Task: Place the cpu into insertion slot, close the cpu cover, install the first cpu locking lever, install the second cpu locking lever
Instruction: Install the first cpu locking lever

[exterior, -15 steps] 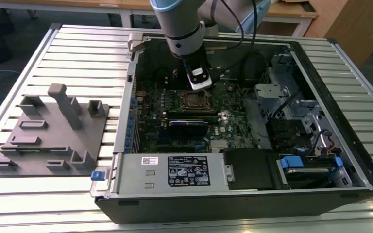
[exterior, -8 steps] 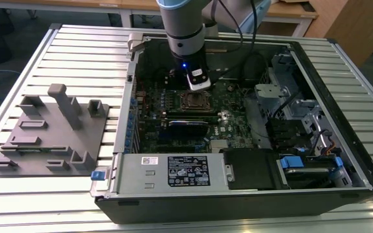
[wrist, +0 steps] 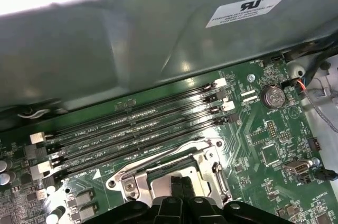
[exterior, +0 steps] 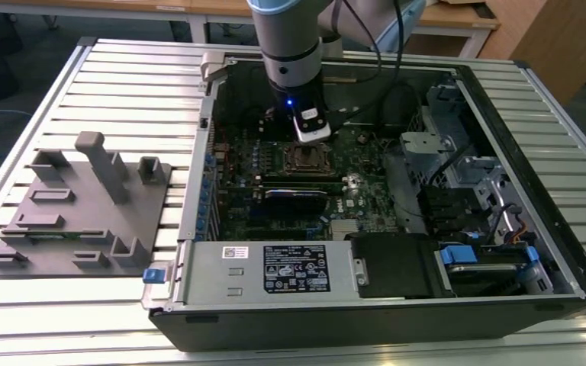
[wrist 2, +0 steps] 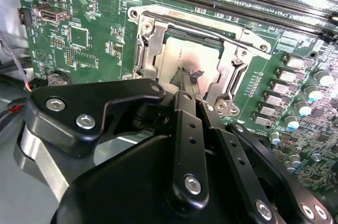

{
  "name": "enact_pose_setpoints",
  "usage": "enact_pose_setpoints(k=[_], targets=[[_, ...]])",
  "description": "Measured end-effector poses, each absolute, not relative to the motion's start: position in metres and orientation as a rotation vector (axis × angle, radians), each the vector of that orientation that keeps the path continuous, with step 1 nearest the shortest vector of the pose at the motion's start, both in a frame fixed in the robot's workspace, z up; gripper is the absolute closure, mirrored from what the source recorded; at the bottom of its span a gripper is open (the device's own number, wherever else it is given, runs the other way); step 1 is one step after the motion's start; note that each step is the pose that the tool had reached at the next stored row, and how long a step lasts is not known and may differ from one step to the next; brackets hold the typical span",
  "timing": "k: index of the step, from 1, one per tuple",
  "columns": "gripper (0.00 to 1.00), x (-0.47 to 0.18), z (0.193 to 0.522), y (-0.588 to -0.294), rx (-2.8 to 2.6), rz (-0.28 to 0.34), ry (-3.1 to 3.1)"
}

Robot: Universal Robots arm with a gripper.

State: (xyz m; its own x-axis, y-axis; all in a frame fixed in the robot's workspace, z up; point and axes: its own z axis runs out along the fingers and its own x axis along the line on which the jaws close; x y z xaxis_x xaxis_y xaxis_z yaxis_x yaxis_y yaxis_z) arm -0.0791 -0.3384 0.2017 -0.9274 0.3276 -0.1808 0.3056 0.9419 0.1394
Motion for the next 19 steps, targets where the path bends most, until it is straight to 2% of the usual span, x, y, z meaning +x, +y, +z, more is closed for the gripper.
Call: enact_pose_setpoints(k=[19], targets=[[0.9, -0.0768, 0.2068, -0.3384, 0.495, 0.142, 2.978]])
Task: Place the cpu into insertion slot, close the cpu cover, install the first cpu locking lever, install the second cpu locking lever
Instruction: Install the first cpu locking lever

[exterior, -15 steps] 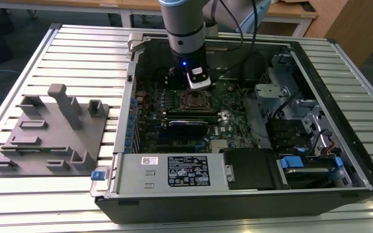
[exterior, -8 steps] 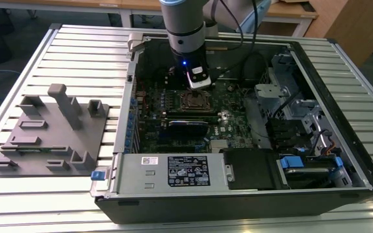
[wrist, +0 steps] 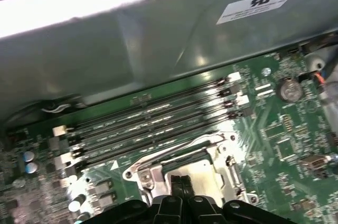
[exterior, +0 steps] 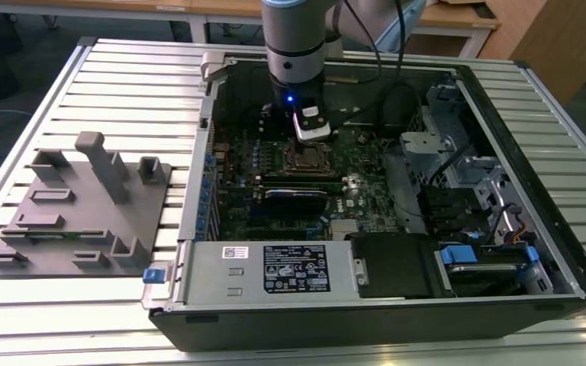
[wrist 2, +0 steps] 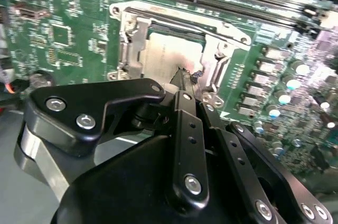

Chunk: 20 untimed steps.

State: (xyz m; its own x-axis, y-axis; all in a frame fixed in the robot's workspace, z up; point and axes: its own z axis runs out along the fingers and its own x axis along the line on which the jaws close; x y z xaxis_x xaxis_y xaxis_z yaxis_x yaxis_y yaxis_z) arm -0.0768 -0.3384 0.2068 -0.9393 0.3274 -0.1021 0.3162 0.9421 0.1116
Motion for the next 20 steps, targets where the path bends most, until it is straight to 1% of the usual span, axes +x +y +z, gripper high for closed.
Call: enact_pose_setpoints(k=[17, 20], targets=[[0.9, -0.068, 0.2063, -0.3384, 0.385, 0.147, 2.999], [0.9, -0.0678, 0.2063, -0.3384, 0.352, 0.127, 3.003]])
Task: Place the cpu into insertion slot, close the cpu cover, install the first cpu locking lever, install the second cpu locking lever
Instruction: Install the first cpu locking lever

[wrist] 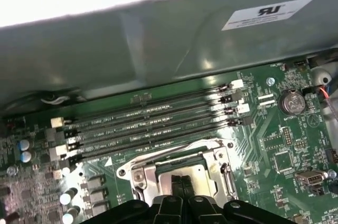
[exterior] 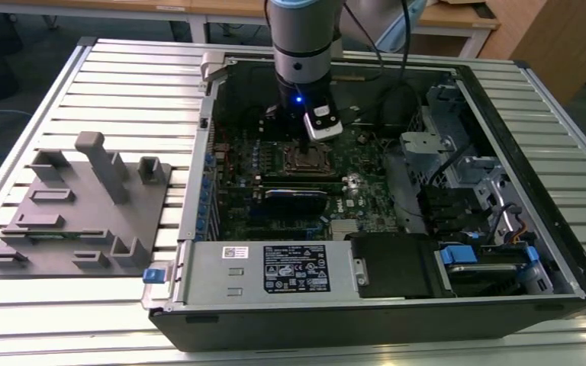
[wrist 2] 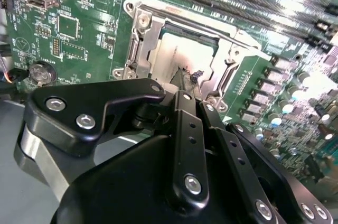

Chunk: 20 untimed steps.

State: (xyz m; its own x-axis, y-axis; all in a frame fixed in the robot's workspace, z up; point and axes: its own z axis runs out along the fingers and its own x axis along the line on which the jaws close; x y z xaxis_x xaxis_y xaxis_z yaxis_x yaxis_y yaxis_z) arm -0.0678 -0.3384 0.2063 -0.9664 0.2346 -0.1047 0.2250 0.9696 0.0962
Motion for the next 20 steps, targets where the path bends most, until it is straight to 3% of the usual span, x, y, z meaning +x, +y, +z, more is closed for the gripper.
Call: enact_pose_setpoints(k=[3, 20], targets=[[0.9, -0.0678, 0.2063, -0.3385, 0.34, 0.099, 3.003], [0.9, -0.0672, 0.2158, -0.3384, 0.343, 0.094, 3.035]])
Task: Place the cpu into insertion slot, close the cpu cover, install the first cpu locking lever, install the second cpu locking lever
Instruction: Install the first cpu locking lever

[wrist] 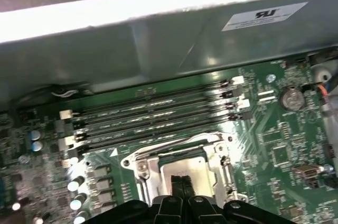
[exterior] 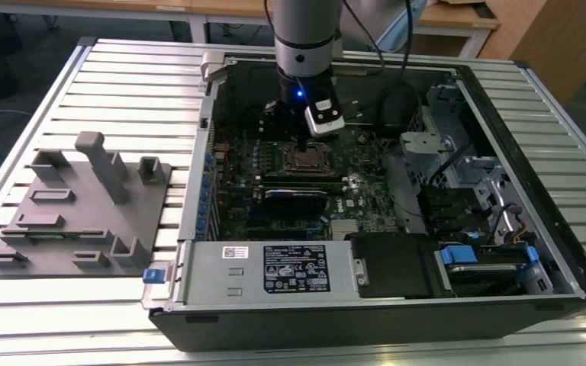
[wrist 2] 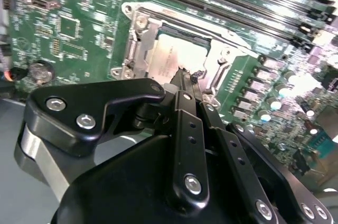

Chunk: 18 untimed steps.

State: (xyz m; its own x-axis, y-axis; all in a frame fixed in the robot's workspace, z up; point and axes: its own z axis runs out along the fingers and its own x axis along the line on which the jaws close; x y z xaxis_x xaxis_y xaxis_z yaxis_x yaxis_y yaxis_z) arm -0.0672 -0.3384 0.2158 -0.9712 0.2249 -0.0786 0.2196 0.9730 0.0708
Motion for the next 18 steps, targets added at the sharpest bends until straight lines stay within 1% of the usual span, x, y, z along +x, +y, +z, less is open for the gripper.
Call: enact_pose_setpoints(k=[18], targets=[[0.9, -0.055, 0.215, -0.338, 0.343, 0.087, 3.065]])
